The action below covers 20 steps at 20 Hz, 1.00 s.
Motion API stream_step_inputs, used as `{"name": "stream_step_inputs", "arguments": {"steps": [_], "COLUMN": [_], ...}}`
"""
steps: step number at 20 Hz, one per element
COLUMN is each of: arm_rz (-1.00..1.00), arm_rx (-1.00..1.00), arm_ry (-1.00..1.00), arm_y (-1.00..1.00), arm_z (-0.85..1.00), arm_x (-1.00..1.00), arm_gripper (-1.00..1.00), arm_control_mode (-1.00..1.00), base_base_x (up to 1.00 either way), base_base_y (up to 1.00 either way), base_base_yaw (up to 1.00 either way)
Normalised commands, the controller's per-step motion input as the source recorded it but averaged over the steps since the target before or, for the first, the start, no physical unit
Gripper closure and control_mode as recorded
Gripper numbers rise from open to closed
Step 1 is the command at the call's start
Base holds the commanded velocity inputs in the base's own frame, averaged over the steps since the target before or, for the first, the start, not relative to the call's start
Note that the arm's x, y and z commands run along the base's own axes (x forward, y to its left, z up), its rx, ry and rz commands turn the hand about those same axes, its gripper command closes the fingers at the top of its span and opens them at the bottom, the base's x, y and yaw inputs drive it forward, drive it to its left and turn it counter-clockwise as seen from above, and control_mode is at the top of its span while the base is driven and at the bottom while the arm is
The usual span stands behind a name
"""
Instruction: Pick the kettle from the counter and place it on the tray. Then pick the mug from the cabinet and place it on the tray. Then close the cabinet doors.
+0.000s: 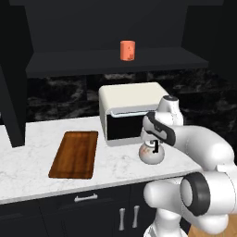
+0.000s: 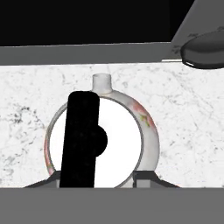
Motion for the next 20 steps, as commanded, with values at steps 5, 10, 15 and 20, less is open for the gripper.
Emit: {"name": "stream_step_inputs", "arguments": {"steps": [5, 10, 15, 20], "arm_rz": [0.00, 0.01, 0.05, 0.09], "arm_rx": [-0.03, -0.01, 0.02, 0.00], "arm_ry": [-0.19, -0.20, 0.00, 0.01], "arm_y": [0.06, 0.20, 0.39, 0.79], "arm_z": [-0.18, 0.08, 0.54, 0.48], "arm_x": [-0.22, -0.37, -0.36, -0.19], "arm_gripper": [1.00, 1.00, 1.00, 1.00], "arm_control_mode": [-1.00, -1.00, -1.00, -1.00], "base_base_x": [0.00, 0.00, 0.00, 0.00], "base_base_y": [0.00, 0.00, 0.00, 0.00], "base_base_yaw": [0.00, 0.00, 0.00, 0.00]}}
